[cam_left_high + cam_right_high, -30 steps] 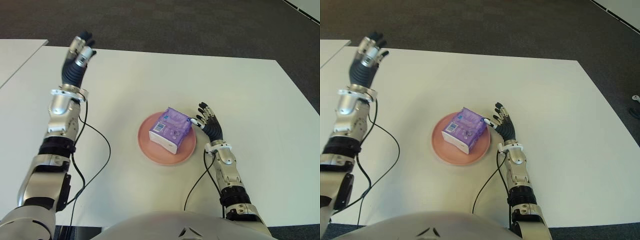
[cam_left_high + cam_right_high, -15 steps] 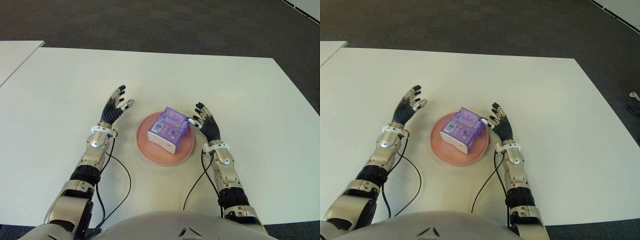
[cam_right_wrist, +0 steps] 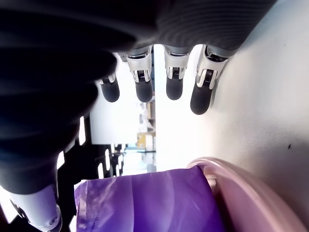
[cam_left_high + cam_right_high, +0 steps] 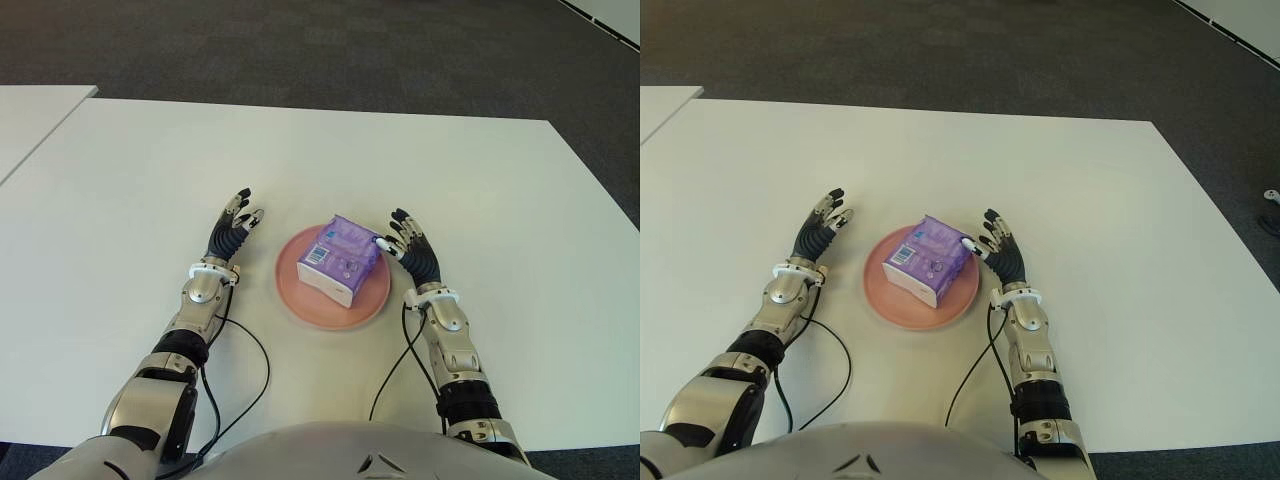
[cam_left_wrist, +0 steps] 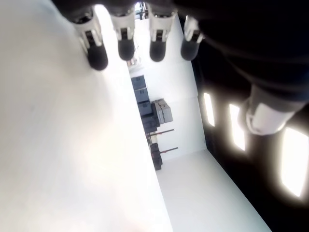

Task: Put the tissue paper into the plate.

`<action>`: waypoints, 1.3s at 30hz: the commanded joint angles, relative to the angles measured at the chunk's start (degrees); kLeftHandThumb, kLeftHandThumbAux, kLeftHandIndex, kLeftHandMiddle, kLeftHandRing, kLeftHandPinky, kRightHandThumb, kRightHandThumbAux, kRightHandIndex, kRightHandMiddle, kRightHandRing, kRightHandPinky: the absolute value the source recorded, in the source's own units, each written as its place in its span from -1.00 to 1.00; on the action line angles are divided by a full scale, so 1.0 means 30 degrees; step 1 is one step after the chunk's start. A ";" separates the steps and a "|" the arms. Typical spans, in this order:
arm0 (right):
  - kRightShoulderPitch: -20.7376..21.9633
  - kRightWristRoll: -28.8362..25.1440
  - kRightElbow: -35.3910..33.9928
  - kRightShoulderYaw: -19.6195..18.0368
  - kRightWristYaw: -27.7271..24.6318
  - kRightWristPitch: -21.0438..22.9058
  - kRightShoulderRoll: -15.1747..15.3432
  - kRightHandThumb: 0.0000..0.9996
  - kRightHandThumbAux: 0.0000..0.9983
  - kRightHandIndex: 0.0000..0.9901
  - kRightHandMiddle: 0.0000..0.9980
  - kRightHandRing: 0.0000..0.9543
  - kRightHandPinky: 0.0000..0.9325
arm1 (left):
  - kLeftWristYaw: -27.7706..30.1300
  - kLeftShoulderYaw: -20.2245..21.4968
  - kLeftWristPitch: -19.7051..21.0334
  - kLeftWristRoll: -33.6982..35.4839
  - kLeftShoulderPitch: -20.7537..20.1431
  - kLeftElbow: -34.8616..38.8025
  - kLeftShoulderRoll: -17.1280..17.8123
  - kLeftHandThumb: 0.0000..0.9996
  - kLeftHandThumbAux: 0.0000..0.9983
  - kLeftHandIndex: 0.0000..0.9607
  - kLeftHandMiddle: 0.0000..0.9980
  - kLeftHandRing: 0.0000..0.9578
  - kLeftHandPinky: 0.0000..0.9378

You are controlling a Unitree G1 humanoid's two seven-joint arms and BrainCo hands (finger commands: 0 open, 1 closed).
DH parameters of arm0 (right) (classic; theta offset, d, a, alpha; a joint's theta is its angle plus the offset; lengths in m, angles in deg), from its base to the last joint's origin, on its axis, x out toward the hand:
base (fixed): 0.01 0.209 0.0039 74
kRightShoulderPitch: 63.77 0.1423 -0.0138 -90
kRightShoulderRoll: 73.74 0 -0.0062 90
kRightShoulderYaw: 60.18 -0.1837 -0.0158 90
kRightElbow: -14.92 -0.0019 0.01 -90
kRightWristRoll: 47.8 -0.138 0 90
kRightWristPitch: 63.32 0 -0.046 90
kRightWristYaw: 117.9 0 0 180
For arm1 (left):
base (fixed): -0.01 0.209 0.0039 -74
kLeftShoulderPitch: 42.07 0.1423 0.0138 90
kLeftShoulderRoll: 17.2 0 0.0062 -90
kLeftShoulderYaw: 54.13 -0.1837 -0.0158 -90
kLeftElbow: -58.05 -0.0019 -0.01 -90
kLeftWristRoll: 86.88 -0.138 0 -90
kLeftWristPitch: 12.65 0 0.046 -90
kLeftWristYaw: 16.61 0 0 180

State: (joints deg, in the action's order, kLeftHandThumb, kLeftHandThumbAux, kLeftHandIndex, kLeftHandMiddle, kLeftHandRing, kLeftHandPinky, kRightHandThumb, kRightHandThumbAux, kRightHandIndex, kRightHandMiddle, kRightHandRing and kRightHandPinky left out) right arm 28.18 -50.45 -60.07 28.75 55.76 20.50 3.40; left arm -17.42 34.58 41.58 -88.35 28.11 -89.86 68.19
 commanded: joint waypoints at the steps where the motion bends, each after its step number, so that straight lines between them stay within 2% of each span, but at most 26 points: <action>1: -0.1207 0.0106 0.0161 0.0193 0.0245 0.2224 -0.0161 -1.00 0.38 -1.00 -1.00 -1.00 -1.00 | 0.0186 -0.0398 0.0068 -0.0696 0.0938 -0.1700 -0.1002 -1.00 -0.15 -1.00 -1.00 -1.00 -1.00; 5: -0.1482 0.0142 -0.0571 0.0304 0.0376 0.2831 -0.0212 -0.99 0.38 -1.00 -1.00 -1.00 -1.00 | 0.0683 -0.0620 -0.0579 -0.0767 0.1940 0.0133 -0.1090 -1.00 -0.12 -1.00 -1.00 -1.00 -1.00; 16: -0.1735 0.0117 -0.1117 0.0299 0.0522 0.3322 -0.0262 -0.99 0.44 -1.00 -1.00 -1.00 -1.00 | 0.0939 -0.0380 -0.0033 -0.0672 0.2287 0.1017 -0.1019 -1.00 -0.01 -1.00 -1.00 -1.00 -1.00; 25: -0.1687 0.0069 -0.1063 0.0272 0.0483 0.3309 -0.0263 -1.00 0.45 -1.00 -1.00 -1.00 -1.00 | 0.0657 0.1216 0.0578 0.0369 0.0969 -0.1645 -0.0893 -1.00 -0.04 -1.00 -1.00 -1.00 -1.00; 39: -0.1639 0.0056 -0.1039 0.0242 0.0567 0.3203 -0.0358 -1.00 0.46 -1.00 -1.00 -1.00 -1.00 | 0.0169 0.1920 -0.0430 0.0145 0.0969 -0.2233 -0.1012 -1.00 -0.14 -1.00 -1.00 -1.00 -1.00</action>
State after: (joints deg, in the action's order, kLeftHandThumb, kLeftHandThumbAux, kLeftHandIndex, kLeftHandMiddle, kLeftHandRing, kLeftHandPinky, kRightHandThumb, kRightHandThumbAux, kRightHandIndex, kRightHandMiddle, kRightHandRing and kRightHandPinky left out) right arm 26.08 -50.37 -65.81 29.32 57.20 26.52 2.61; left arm -16.51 40.20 38.38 -87.46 26.44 -93.04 66.04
